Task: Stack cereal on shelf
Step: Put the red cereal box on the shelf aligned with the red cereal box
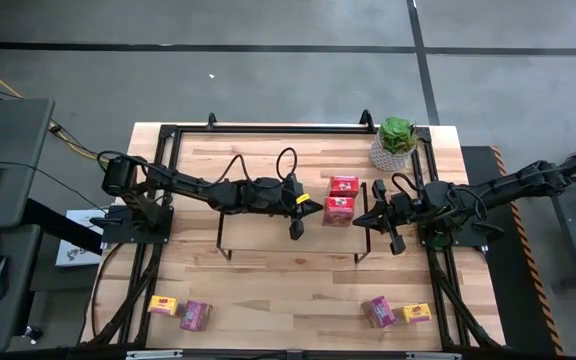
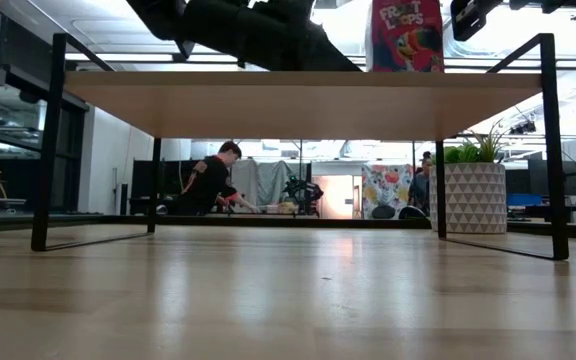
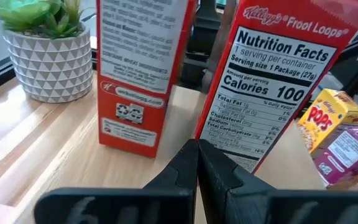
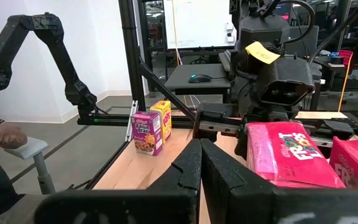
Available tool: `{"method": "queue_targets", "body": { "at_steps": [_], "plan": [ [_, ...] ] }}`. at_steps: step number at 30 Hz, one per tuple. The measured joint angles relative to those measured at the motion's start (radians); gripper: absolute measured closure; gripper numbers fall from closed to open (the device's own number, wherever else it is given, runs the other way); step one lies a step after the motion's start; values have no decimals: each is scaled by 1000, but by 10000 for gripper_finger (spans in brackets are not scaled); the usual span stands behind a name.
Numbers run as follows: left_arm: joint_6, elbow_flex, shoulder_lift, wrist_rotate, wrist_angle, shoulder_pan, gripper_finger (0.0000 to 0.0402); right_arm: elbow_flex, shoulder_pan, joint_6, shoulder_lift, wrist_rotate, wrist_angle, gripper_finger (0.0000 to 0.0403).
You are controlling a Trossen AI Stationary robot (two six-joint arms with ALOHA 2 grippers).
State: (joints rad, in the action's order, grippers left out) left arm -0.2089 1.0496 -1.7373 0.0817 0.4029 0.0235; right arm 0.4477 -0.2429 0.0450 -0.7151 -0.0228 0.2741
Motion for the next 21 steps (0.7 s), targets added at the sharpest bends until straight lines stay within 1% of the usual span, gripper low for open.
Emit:
{"method": "queue_targets", "body": {
  "at_steps": [7,21],
  "plan": [
    [1,0,0,0,27,11,401,0,0,0,0,0,0,403],
    [1,0,0,0,76,-11,401,0,0,0,0,0,0,403]
  ]
}}
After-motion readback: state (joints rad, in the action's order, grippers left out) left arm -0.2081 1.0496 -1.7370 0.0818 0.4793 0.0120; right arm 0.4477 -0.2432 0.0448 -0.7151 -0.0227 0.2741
